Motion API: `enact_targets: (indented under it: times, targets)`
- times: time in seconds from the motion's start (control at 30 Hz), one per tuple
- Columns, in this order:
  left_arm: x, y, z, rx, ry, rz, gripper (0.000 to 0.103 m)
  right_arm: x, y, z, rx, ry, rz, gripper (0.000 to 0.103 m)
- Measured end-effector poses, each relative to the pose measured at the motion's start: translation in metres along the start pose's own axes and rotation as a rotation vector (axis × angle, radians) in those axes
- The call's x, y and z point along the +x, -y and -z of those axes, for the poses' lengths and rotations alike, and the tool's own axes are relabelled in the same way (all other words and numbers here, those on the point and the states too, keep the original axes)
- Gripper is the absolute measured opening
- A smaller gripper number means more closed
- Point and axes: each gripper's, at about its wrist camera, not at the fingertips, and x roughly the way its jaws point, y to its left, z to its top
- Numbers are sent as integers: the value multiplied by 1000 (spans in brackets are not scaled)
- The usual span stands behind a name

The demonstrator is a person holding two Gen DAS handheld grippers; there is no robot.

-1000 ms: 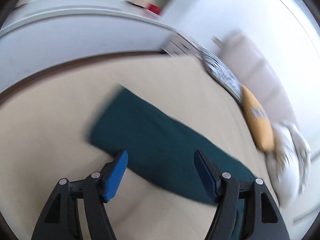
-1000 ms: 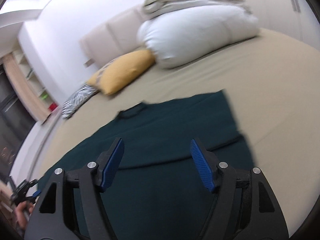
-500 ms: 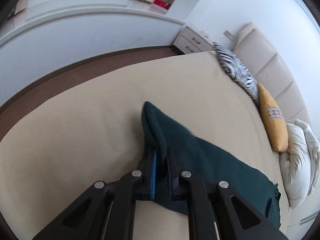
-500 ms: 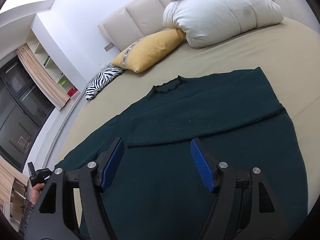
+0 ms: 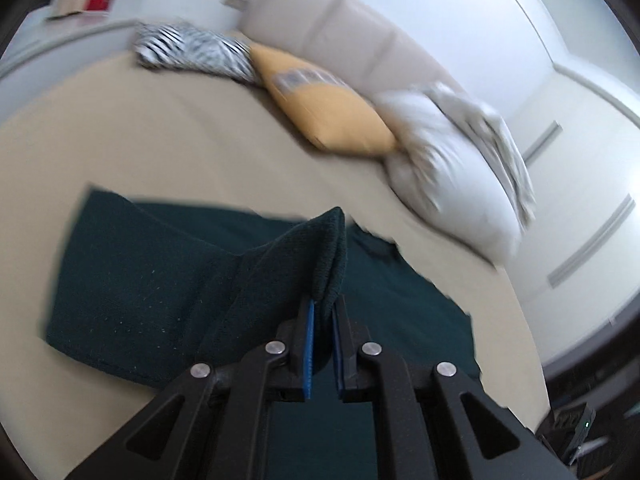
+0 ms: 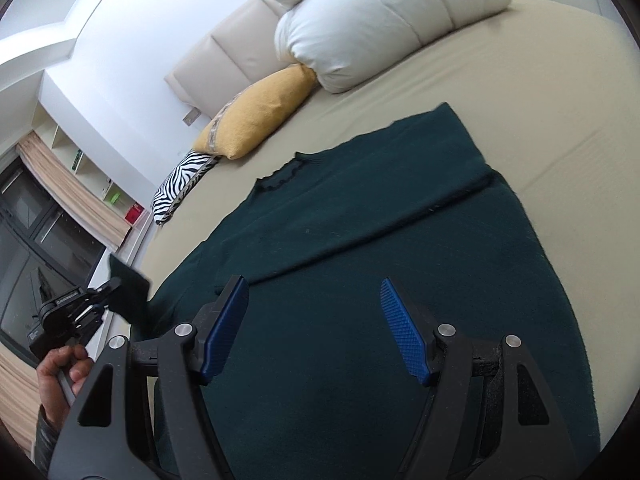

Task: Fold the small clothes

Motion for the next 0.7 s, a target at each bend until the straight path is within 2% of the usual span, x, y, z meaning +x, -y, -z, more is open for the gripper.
enact_targets:
  times: [0.1, 0.13, 0.17, 0.2, 0.23, 0.27, 0.37, 0.5, 0.6, 0.7]
  targets:
    - [52, 30, 36, 22, -163, 75, 25, -1, 16, 2, 28, -8, 20, 68]
    - [57, 35, 43, 33, -187, 77, 34, 1, 21, 3, 40, -18, 24, 68]
    - [55, 39, 50, 44, -198, 80, 46, 3, 24, 3, 46, -29, 27, 68]
    - [50, 39, 54, 53, -198, 90, 52, 5, 26, 4, 48, -40, 32, 68]
    - [38, 35, 55, 64, -180, 106, 62, 9, 27, 4, 46, -55, 38, 68]
    - [31, 32, 55, 69, -165, 110, 67, 13, 27, 5, 45, -67, 37, 68]
    - [-8, 0, 48, 35, -76, 105, 71, 30, 17, 4, 34, -105, 12, 68]
    - [-40, -63, 27, -76, -1, 11, 70, 64, -22, 3, -41, -161, -34, 68]
    - [-51, -101, 20, -150, 21, -26, 70, 101, -58, 5, -95, -231, -86, 70]
    - [-60, -120, 17, -174, 38, -39, 70, 144, -88, 12, -148, -311, -56, 70]
